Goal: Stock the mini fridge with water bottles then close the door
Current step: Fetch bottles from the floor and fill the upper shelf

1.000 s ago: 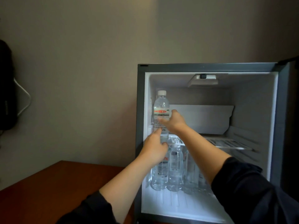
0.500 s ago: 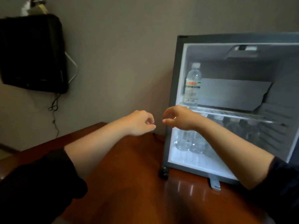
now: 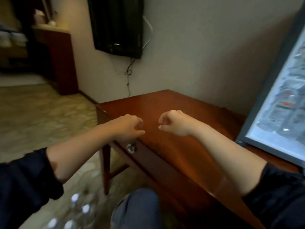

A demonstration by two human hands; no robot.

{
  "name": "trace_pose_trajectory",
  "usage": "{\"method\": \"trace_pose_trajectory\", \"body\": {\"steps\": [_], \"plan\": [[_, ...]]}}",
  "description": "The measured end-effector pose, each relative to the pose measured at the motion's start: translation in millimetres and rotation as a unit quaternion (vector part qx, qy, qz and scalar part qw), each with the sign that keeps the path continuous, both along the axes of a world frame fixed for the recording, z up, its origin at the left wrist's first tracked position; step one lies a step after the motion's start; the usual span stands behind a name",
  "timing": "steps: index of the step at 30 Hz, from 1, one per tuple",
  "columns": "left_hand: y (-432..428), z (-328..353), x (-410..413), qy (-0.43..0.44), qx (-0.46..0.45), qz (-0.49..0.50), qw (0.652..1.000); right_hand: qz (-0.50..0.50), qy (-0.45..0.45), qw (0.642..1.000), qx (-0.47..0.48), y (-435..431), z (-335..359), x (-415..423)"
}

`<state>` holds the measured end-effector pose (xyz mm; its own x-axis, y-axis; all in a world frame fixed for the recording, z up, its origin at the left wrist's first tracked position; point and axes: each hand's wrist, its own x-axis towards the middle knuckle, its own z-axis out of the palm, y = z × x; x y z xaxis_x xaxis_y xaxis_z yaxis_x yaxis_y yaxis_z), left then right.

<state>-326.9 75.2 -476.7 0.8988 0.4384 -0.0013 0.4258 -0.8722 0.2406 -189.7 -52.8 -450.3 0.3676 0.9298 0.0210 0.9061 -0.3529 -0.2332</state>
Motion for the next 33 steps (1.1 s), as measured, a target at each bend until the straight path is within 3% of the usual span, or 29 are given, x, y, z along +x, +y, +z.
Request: {"method": "trace_pose_trajectory", "body": {"steps": [8,14,22,29,33], "plan": [[52.5,-74.6,-99.2,0.004,-0.073,0.128,0.989,0.128,0.090,0.986,-0.058,97.1,-76.6,-91.6],[88.8,-153.4,-153.6,0.032,-0.126,0.236,0.963,0.164,0.142,0.969,-0.122,149.7,-158.2,-143.2],[105.9,-280.1,-198.5,0.050,-0.218,0.353,0.909,0.176,0.211,0.935,-0.224,192.2,-278.7,-181.9],[107.1,-381.3,-206.6,0.013,-0.330,0.446,0.832,0.145,0.274,0.913,-0.265,216.4,-361.9,-185.0],[102.4,-432.2,-202.1,0.052,-0.346,0.441,0.826,0.091,0.309,0.904,-0.282,224.5,-401.4,-175.4]]}}
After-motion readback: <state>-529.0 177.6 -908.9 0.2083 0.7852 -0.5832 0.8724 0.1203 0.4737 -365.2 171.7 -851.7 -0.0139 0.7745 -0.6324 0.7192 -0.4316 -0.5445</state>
